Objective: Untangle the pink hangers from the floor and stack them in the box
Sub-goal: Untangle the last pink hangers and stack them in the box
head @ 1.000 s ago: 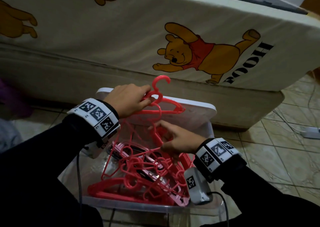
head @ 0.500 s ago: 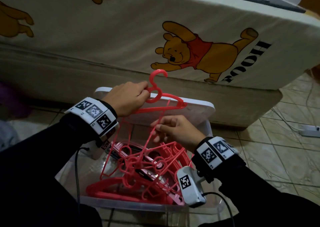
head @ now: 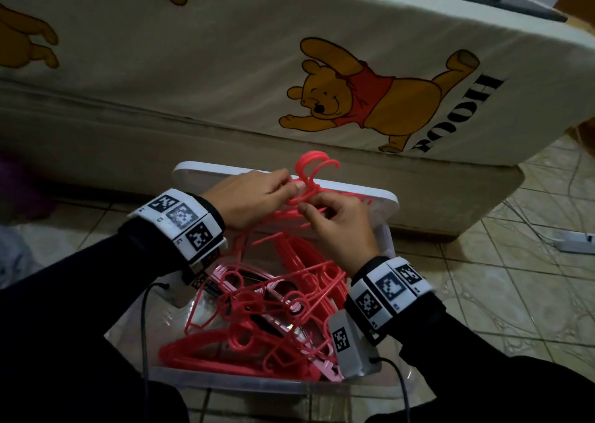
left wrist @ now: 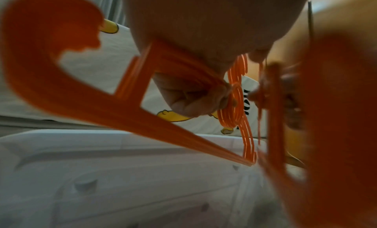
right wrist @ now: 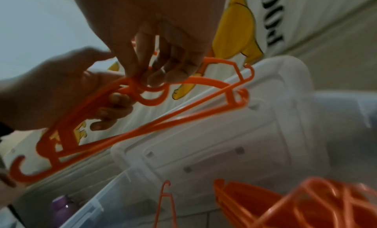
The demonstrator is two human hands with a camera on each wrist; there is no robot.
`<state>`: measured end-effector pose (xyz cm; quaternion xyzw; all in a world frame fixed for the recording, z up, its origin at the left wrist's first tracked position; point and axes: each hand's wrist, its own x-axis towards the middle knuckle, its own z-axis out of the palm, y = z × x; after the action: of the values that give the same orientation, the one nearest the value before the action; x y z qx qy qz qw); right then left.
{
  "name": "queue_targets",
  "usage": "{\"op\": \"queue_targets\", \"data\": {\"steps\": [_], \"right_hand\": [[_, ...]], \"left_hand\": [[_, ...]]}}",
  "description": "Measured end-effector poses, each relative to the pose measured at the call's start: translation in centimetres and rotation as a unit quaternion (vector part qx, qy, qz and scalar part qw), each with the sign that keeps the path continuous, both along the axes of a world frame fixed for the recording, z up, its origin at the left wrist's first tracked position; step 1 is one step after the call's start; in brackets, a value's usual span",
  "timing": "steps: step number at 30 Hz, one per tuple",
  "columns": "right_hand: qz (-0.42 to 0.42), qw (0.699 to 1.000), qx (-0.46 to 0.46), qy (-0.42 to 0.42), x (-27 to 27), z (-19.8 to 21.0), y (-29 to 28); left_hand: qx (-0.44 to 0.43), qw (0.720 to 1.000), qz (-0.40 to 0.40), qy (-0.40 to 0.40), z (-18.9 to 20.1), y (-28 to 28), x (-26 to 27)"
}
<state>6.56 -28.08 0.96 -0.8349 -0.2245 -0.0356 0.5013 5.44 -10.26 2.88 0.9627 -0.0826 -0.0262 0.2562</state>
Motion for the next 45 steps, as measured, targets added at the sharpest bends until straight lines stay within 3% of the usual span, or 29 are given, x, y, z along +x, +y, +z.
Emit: {"op": "queue_targets", "data": {"steps": [3, 7, 10, 14, 19, 22, 27, 29, 31, 35, 39, 45], "right_hand": [[-0.006, 0.999, -0.002, -0.046, 0.0, 0.4, 0.0], [0.009, 1.000, -0.014, -0.016, 0.8, 0.9, -0.7], [-0.007, 0.994, -0.089, -0.065, 1.8, 1.4, -2.0], [-0.037, 0.935, -0.288, -0.205, 2.6, 1.1, -3.3], [0.025, 0.896, -0.414, -0.160, 2.5, 0.0, -2.9], [0.041, 0.868, -0.459, -0.185, 2.5, -0.4, -2.9], [0.073, 0.885, -0.438, -0.138, 2.7, -0.3, -2.7], [0.077, 0.914, -0.385, -0.104, 2.8, 0.2, -2.8], [0.075, 0.933, -0.327, -0.132, 2.7, 0.8, -3.2], [0.041, 0.894, -0.342, -0.286, 2.2, 2.1, -3.7], [0.070, 0.895, -0.360, -0.254, 2.4, 2.4, -3.7], [0.052, 0.895, -0.344, -0.279, 2.5, 2.7, -4.1]], "left_hand": [[0.011, 0.999, -0.031, 0.004, -0.4, -0.5, -0.1], [0.012, 0.998, -0.055, -0.016, -0.4, -0.5, 0.0], [0.032, 0.998, -0.040, -0.042, -0.3, -0.1, 0.3], [0.018, 0.998, -0.038, -0.050, -0.4, 0.5, 0.5], [-0.078, 0.995, -0.050, -0.039, -0.1, -0.3, -0.2], [-0.053, 0.997, -0.017, -0.053, -0.5, -0.6, -0.3], [-0.130, 0.990, 0.043, -0.031, -1.0, -0.4, 0.4], [-0.120, 0.992, 0.037, -0.025, -1.1, -0.3, 0.6], [-0.103, 0.994, 0.026, -0.018, -1.1, -0.2, 0.6], [-0.132, 0.991, 0.015, -0.008, -0.8, -0.3, 0.6], [-0.087, 0.996, -0.003, 0.000, -0.7, -0.5, 0.4], [-0.077, 0.994, -0.022, 0.068, -0.4, -0.7, 0.0]]}}
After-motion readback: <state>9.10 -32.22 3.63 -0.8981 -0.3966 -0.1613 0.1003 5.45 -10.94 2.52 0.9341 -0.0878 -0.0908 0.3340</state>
